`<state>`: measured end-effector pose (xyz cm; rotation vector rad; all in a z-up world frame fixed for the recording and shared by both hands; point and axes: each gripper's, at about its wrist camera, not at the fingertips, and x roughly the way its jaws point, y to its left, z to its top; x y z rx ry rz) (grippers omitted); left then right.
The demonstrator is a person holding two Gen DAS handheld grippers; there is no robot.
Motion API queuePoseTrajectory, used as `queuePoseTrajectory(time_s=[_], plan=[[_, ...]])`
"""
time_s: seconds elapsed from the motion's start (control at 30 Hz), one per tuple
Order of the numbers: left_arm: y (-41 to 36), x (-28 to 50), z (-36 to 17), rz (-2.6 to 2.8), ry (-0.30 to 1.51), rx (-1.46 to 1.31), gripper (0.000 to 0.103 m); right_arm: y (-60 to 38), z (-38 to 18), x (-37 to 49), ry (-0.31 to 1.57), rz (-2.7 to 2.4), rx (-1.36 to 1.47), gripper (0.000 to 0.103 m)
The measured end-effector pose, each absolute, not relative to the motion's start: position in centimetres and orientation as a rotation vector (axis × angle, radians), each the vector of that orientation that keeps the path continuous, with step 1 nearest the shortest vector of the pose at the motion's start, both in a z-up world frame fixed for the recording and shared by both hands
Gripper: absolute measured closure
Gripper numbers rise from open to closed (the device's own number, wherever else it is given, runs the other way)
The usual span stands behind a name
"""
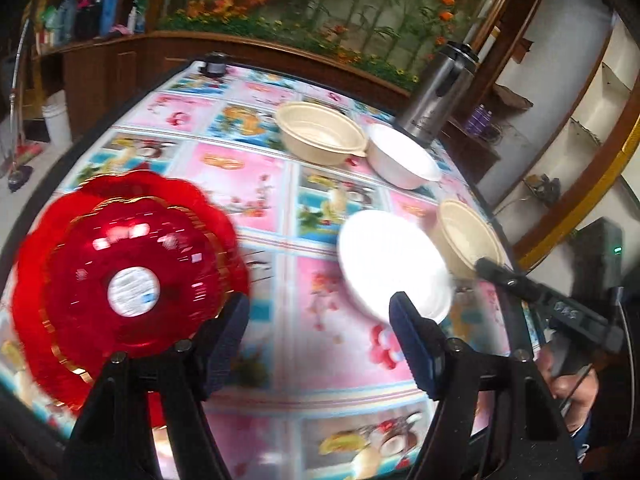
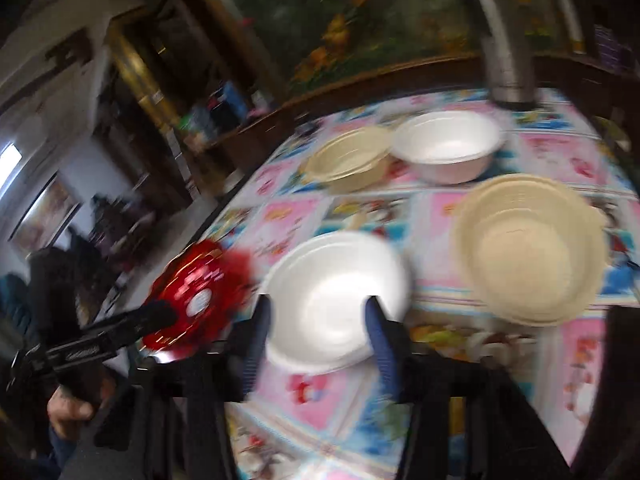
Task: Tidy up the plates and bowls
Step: 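Grasp the rim of the white disposable plate with the left tool, then carry the white plate onto the red plate stack and open the left tool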
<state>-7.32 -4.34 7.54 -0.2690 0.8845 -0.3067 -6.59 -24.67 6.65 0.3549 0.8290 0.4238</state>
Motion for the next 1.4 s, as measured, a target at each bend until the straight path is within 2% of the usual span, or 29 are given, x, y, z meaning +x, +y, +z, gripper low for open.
queuePoseTrajectory(time_s=[0.17, 0.33, 0.4, 0.43, 0.47, 0.5, 0.6, 1.23, 1.4], plan=[[-7.2, -4.3, 6.9, -0.311, 0.922, -0.226, 0.062, -25.9, 4.5, -5.4, 0.870, 0.392, 0.438, 0.070], [-8.7, -1.8, 5.5, -0.268, 0.956, -0.177, 0.067, -25.5, 3.9, -4.8, 0.876, 0.377, 0.447, 0.070], [-9.2, -1.1, 4.4, -0.250, 0.983, -0.160, 0.078, -25.5, 3.6, -4.5, 0.884, 0.367, 0.437, 0.070], [-9.6, -1.0, 3.8, -0.270, 0.996, -0.164, 0.089, -25.3, 3.3, -4.4, 0.889, 0.368, 0.440, 0.070], [-10.0, -1.1, 3.5, -0.290, 1.000, -0.161, 0.091, -25.1, 3.0, -4.4, 0.897, 0.377, 0.448, 0.074], [-10.4, -1.4, 3.6, -0.282, 0.987, -0.138, 0.091, -24.9, 2.7, -4.5, 0.902, 0.389, 0.454, 0.084], [-11.0, -2.7, 4.3, -0.272, 0.935, -0.093, 0.091, -24.6, 2.6, -4.9, 0.887, 0.391, 0.453, 0.089], [-5.3, -7.2, 7.0, -0.238, 0.840, -0.179, 0.090, -20.5, 4.9, -7.0, 0.853, 0.494, 0.441, 0.089], [-3.2, -8.2, 7.7, -0.212, 0.808, -0.199, 0.086, -18.2, 5.5, -7.0, 0.861, 0.520, 0.412, 0.089]])
